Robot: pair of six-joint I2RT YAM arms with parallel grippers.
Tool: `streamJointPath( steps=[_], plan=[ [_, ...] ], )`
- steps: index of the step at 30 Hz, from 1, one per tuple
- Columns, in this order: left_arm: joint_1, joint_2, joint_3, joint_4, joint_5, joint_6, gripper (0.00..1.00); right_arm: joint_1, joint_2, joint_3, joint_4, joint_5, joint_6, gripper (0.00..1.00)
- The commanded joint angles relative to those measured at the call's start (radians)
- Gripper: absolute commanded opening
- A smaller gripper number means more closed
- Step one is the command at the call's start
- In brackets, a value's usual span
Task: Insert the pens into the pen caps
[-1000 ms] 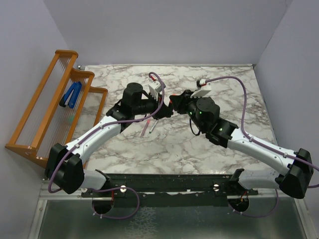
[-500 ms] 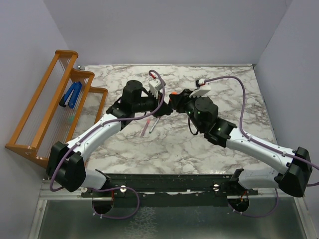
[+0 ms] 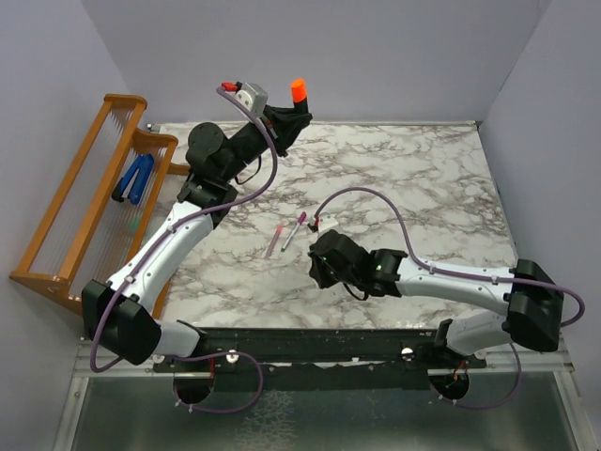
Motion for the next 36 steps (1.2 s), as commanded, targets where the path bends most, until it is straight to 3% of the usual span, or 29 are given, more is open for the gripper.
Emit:
streamJointPath(
  steps=[1,7,9,11,12,15,18,25,32,36],
  plan=[
    [0.011,0.005,-0.005,0.054,-0.016,0.002,0.0,-0.007,-0.039,0.012,-0.047,-0.03,0.02,0.0],
    [0.025,0.015,-0.027,0.05,0.034,-0.007,0.0,-0.008,-0.131,0.02,-0.029,0.023,-0.013,0.03],
    [0.033,0.018,-0.033,0.036,0.078,-0.011,0.0,-0.013,-0.189,0.016,-0.005,0.034,-0.054,0.21],
    [0.041,0.021,-0.041,0.013,0.148,-0.014,0.0,-0.03,-0.263,0.002,0.042,0.022,-0.106,0.54],
    [0.043,0.023,-0.051,0.003,0.192,-0.015,0.0,-0.05,-0.297,0.0,0.061,0.006,-0.131,0.65],
    [0.045,0.02,-0.09,-0.013,0.359,-0.021,0.0,-0.154,-0.363,0.02,0.092,-0.112,-0.22,0.82],
    [0.045,0.008,-0.133,-0.013,0.563,-0.039,0.0,-0.313,-0.39,0.056,0.129,-0.346,-0.304,0.85],
    [0.044,-0.043,-0.24,-0.019,0.812,-0.08,0.0,-0.558,-0.307,0.221,0.195,-0.898,-0.378,0.8],
    [0.042,-0.077,-0.316,-0.019,0.867,-0.088,0.0,-0.611,-0.208,0.376,0.212,-1.096,-0.393,0.74],
    [0.036,-0.078,-0.324,-0.021,0.859,-0.083,0.0,-0.61,-0.175,0.365,0.327,-1.147,-0.324,0.7]
  ],
)
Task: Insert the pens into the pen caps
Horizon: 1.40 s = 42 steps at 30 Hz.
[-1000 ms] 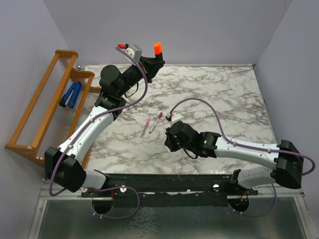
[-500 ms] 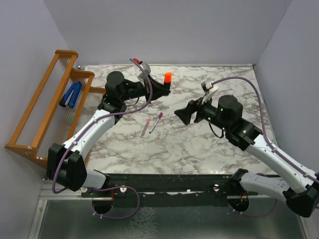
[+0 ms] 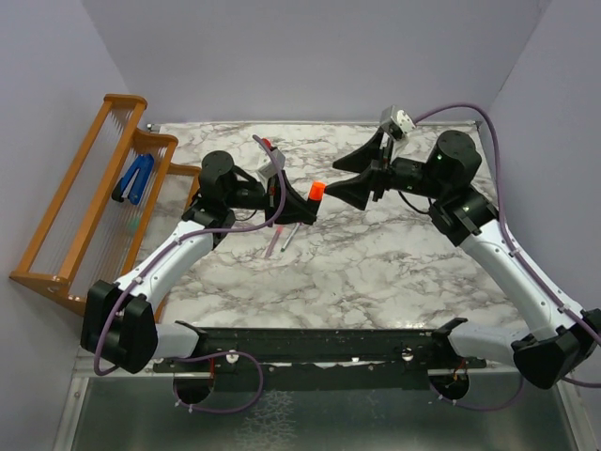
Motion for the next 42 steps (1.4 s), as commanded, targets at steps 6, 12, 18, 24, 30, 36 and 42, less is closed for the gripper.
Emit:
streamJointPath(
  steps=[6,12,18,24,30,36,42],
  plan=[
    [-0.018,-0.009,0.001,0.012,0.038,0.005,0.0,-0.003,0.068,-0.017,0.22,-0.196,0.133,0.65],
    [-0.023,0.001,0.023,0.012,0.029,0.008,0.0,-0.003,0.071,-0.031,0.208,-0.141,0.115,0.65],
    [-0.03,0.009,0.038,0.012,0.018,0.008,0.0,-0.003,0.079,-0.043,0.205,-0.114,0.11,0.68],
    [-0.033,0.022,0.053,0.012,0.006,0.012,0.0,-0.001,0.085,-0.065,0.23,-0.129,0.134,0.7],
    [-0.037,0.035,0.071,0.012,0.0,0.012,0.0,0.0,0.09,-0.08,0.233,-0.133,0.137,0.66],
    [-0.04,0.04,0.08,0.012,-0.005,0.012,0.0,0.001,0.092,-0.089,0.24,-0.137,0.14,0.5],
    [-0.042,0.042,0.082,0.012,-0.011,0.014,0.0,0.001,0.097,-0.084,0.229,-0.143,0.134,0.4]
  ],
)
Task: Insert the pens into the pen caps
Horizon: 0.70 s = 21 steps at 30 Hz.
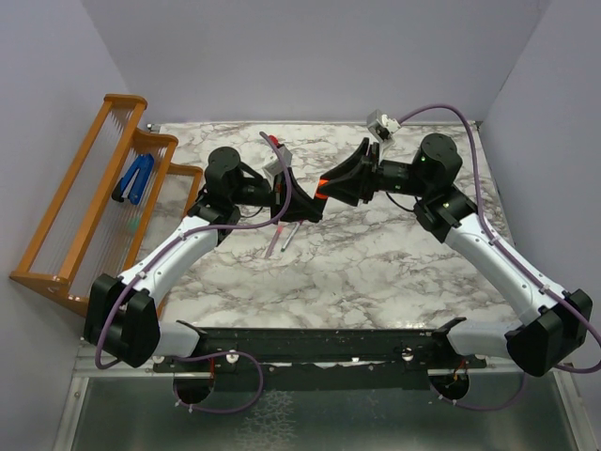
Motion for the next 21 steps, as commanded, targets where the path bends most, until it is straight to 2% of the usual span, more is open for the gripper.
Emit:
streamJointPath(
  steps=[1,5,8,16,21],
  plan=[
    [-0.005,0.007,0.037,0.015,-0.013,0.011,0.0,0.001,0.013,-0.004,0.018,-0.014,0.001,0.38],
    [-0.005,0.005,0.037,0.015,-0.021,0.013,0.0,0.001,0.015,-0.004,0.008,-0.019,-0.001,0.25],
    [-0.004,0.001,0.039,0.016,-0.039,0.017,0.0,0.001,0.014,-0.004,-0.01,-0.017,-0.01,0.03],
    [-0.004,-0.006,0.095,0.016,-0.13,0.02,0.0,0.008,-0.009,-0.035,-0.067,0.013,-0.042,0.01],
    [-0.005,-0.01,0.156,0.016,-0.227,0.023,0.0,0.051,-0.017,-0.046,-0.166,0.108,-0.129,0.01]
  ],
)
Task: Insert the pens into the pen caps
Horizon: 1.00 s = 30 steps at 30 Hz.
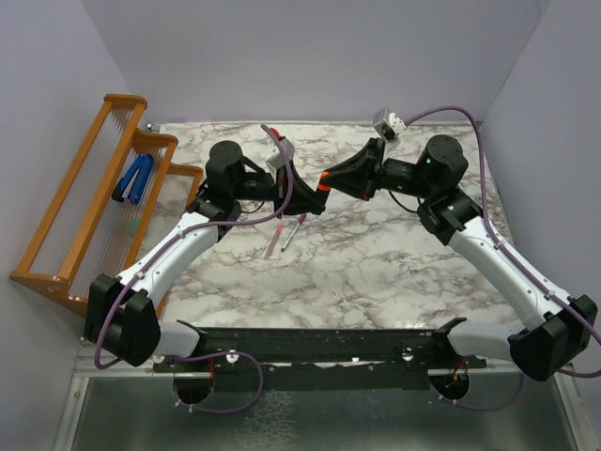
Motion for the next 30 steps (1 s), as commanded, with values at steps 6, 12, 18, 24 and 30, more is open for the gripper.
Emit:
streamJointPath(
  steps=[6,12,18,24,30],
  plan=[
    [-0.001,-0.014,0.162,0.072,-0.206,0.008,0.0,0.073,0.008,-0.043,-0.282,0.111,-0.149,0.01],
    [0.009,-0.006,0.195,0.072,-0.142,0.01,0.0,0.074,0.036,-0.036,-0.335,0.046,-0.182,0.01],
    [0.026,-0.004,0.234,0.072,-0.04,0.007,0.0,0.075,0.073,-0.013,-0.416,-0.058,-0.225,0.01],
    [0.04,-0.003,0.28,0.072,0.027,-0.005,0.0,0.075,0.101,-0.001,-0.484,-0.134,-0.274,0.01],
    [0.047,-0.007,0.305,0.072,0.026,-0.003,0.0,0.075,0.13,-0.013,-0.512,-0.173,-0.287,0.01]
  ],
)
